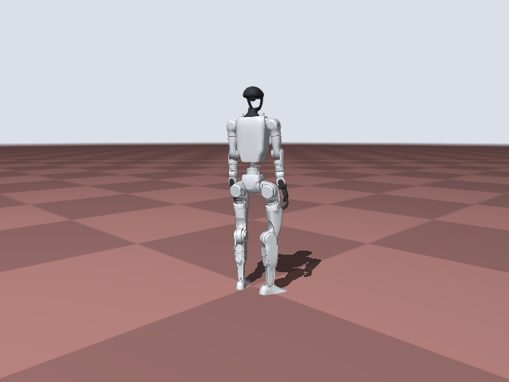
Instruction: In place motions
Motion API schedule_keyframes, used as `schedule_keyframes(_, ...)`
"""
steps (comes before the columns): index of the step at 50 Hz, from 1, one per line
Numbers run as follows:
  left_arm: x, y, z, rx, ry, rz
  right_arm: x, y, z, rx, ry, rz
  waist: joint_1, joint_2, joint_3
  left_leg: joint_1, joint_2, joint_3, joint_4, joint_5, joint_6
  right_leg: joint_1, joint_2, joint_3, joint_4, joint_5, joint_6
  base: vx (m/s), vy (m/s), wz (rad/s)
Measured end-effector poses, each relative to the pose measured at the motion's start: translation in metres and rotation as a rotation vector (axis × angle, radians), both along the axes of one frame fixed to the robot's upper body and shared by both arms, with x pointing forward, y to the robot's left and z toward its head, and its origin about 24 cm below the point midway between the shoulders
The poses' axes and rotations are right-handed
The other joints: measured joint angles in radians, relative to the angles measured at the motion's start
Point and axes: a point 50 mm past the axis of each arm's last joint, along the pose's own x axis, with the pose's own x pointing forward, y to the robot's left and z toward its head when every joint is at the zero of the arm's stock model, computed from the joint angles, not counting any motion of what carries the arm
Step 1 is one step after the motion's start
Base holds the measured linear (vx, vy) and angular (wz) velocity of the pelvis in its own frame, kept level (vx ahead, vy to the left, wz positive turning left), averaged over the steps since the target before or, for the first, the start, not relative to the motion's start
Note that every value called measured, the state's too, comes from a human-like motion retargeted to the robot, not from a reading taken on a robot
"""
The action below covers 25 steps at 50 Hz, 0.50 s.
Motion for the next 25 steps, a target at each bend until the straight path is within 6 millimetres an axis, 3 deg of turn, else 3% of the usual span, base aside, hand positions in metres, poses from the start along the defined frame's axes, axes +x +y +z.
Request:
schedule_keyframes(2, -0.076, 0.015, 0.003, 0.137, 0.3, 0.124, 0.069, 0.029, 0.007, 0.109, -0.209, 0.158, -0.016, 0.002, 0.004, 0.017, 0.007, 0.023, 0.003, -0.014, 0.0, -0.005, 0.005, 0.025, 0.004, -0.001, -0.003, 0.04, -0.08, -0.64)
schedule_keyframes(4, -0.148, 0.015, 0.017, 0.258, 0.518, 0.244, 0.129, 0.062, 0.026, 0.216, -0.408, 0.309, -0.038, 0.005, 0.007, 0.032, 0.015, 0.044, 0.007, -0.03, -0.001, -0.013, 0.012, 0.055, 0.009, -0.002, -0.005, 0.06, -0.06, -0.75)
schedule_keyframes(7, -0.224, -0.001, 0.044, 0.296, 0.652, 0.324, 0.193, 0.109, 0.067, 0.379, -0.653, 0.502, -0.052, 0.02, 0.003, 0.052, 0.031, 0.086, 0.012, -0.054, -0.004, -0.038, 0.024, 0.113, 0.021, -0.002, -0.006, 0.06, 0.01, -0.95)
schedule_keyframes(10, -0.276, -0.017, 0.073, 0.253, 0.766, 0.308, 0.226, 0.141, 0.106, 0.531, -0.815, 0.686, -0.049, 0.036, -0.003, 0.063, 0.043, 0.119, 0.017, -0.072, -0.005, -0.058, 0.034, 0.159, 0.029, -0.002, -0.005, 0.02, 0.05, -0.76)
schedule_keyframes(12, -0.299, -0.02, 0.091, 0.276, 0.86, 0.271, 0.235, 0.15, 0.122, 0.582, -0.88, 0.803, -0.053, 0.037, -0.005, 0.067, 0.045, 0.125, 0.018, -0.077, -0.006, -0.06, 0.037, 0.167, 0.03, -0.002, -0.005, 0.0, 0.01, -0.17)
schedule_keyframes(14, -0.311, -0.016, 0.101, 0.33, 0.925, 0.248, 0.235, 0.151, 0.126, 0.567, -0.918, 0.879, -0.062, 0.032, -0.008, 0.069, 0.044, 0.124, 0.017, -0.077, -0.006, -0.058, 0.037, 0.166, 0.03, -0.003, -0.003, 0.0, 0.0, 0.0)
schedule_keyframes(17, -0.3, -0.004, 0.092, 0.385, 0.907, 0.227, 0.219, 0.135, 0.106, 0.453, -0.892, 0.891, -0.074, 0.027, -0.015, 0.066, 0.04, 0.116, 0.012, -0.071, -0.006, -0.053, 0.035, 0.155, 0.028, -0.004, -0.002, 0.03, -0.03, 0.23)
schedule_keyframes(19, -0.268, 0.006, 0.07, 0.385, 0.819, 0.206, 0.195, 0.113, 0.078, 0.348, -0.795, 0.833, -0.075, 0.026, -0.018, 0.061, 0.034, 0.108, 0.008, -0.063, -0.005, -0.05, 0.031, 0.142, 0.026, -0.004, -0.002, -0.01, 0.0, 0.3)
schedule_keyframes(22, -0.194, 0.017, 0.032, 0.362, 0.621, 0.195, 0.132, 0.068, 0.031, 0.179, -0.549, 0.659, -0.067, 0.018, -0.024, 0.053, 0.02, 0.089, 0.002, -0.05, -0.001, -0.04, 0.023, 0.116, 0.019, -0.002, -0.005, -0.02, 0.0, 0.36)
schedule_keyframes(25, -0.094, 0.017, 0.006, 0.278, 0.364, 0.195, 0.04, 0.011, 0.004, -0.035, -0.209, 0.419, -0.046, 0.006, -0.025, 0.048, 0.005, 0.063, -0.004, -0.035, 0.003, -0.021, 0.013, 0.074, 0.008, 0.002, -0.008, -0.02, 0.01, 0.5)
